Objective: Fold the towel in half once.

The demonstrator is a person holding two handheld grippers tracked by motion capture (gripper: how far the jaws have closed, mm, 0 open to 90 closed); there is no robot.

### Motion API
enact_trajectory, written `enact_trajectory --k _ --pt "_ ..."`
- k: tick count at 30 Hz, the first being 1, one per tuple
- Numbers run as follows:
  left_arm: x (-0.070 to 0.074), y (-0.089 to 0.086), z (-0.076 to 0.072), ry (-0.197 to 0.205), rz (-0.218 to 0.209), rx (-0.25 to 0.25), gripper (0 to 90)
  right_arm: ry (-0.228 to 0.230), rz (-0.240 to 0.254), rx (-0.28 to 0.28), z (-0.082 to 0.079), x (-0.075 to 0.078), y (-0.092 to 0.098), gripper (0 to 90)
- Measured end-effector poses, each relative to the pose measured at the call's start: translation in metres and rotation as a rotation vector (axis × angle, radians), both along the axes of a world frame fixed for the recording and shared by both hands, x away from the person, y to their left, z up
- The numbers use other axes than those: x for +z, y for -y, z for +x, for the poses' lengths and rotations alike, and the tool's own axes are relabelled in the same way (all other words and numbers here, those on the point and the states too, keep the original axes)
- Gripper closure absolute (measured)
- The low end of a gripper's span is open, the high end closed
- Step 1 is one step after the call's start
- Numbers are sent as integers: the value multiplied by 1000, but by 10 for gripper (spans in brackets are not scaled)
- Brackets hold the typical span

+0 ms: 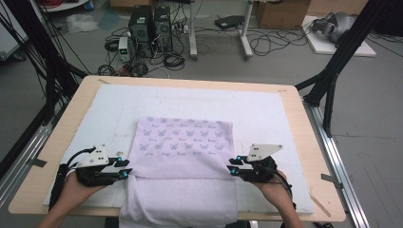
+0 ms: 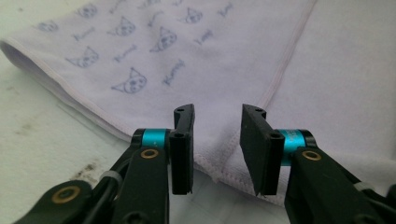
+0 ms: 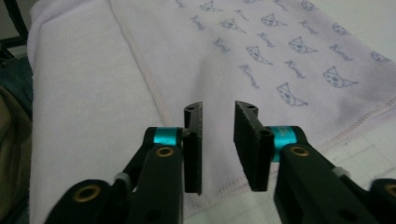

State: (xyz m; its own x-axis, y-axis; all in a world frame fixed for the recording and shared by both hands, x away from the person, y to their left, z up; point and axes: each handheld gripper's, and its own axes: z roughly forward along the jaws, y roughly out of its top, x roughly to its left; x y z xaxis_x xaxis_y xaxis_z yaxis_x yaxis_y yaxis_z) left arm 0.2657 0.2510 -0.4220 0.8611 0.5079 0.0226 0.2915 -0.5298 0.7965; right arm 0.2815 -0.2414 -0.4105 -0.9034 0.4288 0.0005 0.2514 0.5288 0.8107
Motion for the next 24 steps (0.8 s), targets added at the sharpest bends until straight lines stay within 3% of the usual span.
enact_trajectory --k 5,9,13,17,24 --pt "-11 5 11 -37 19 -4 625 -29 -46 46 6 -16 -17 610" --pt "-17 8 12 -41 41 -8 641 -67 -77 44 10 -27 -20 596" --pt "-17 4 9 -45 34 2 644 -69 -81 36 10 -30 -18 597" --pt "-13 -1 0 -28 25 1 632 -66 -73 35 8 -29 -19 598" --pt "-11 0 -16 -42 7 -80 645 -56 -8 121 -9 -24 -21 627"
